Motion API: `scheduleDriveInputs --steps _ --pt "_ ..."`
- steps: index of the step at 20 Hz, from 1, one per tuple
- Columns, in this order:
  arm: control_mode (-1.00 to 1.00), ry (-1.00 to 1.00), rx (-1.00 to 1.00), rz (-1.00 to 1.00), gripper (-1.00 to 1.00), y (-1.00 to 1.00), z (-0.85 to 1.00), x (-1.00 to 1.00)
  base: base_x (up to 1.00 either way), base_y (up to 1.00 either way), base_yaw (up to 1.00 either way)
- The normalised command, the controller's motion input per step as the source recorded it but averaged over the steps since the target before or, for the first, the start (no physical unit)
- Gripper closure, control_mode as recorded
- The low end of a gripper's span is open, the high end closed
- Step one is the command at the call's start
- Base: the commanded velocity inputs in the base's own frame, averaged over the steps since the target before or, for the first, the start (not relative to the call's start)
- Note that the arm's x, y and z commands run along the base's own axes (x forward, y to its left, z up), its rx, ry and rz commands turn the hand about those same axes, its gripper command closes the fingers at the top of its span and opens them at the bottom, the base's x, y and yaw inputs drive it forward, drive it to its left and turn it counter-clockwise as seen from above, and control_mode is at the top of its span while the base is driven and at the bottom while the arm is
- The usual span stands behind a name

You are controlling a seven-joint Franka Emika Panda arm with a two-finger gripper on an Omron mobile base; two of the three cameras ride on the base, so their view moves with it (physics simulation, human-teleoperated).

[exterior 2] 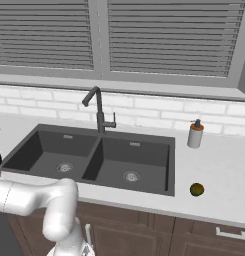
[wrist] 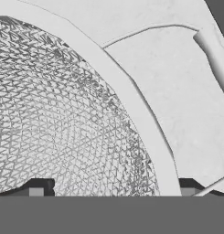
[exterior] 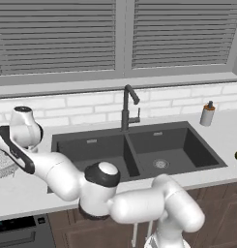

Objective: Put the colander in the sink, put the mango in the colander, and turn on the sink faucet and pour water over the colander.

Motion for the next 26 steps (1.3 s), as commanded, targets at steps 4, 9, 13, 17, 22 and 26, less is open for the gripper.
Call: scheduleDriveInputs --steps 4,9,13,17,22,26 --pt "-1.00 0.00 0.00 -0.04 -1.00 0.01 -0.42 -0.02 0.00 0.00 0.00" --pt "-1.00 -0.04 0.00 -0.09 1.00 -0.02 -0.42 -0.24 0.00 0.00 0.00" --pt "-1.00 -0.02 0.00 -0.19 1.00 -0.22 -0.51 -0.31 0.00 0.00 0.00" --pt "-1.00 0.00 0.01 -0.25 1.00 -0.33 -0.47 -0.20 0.00 0.00 0.00" --pt "-1.00 -0.07 0.13 -0.43 1.00 -0.45 -0.23 -0.16 0.00 0.00 0.00" --pt "-1.00 -0.22 0.22 -0.55 1.00 -0.11 0.03 -0.50 0.00 0.00 0.00"
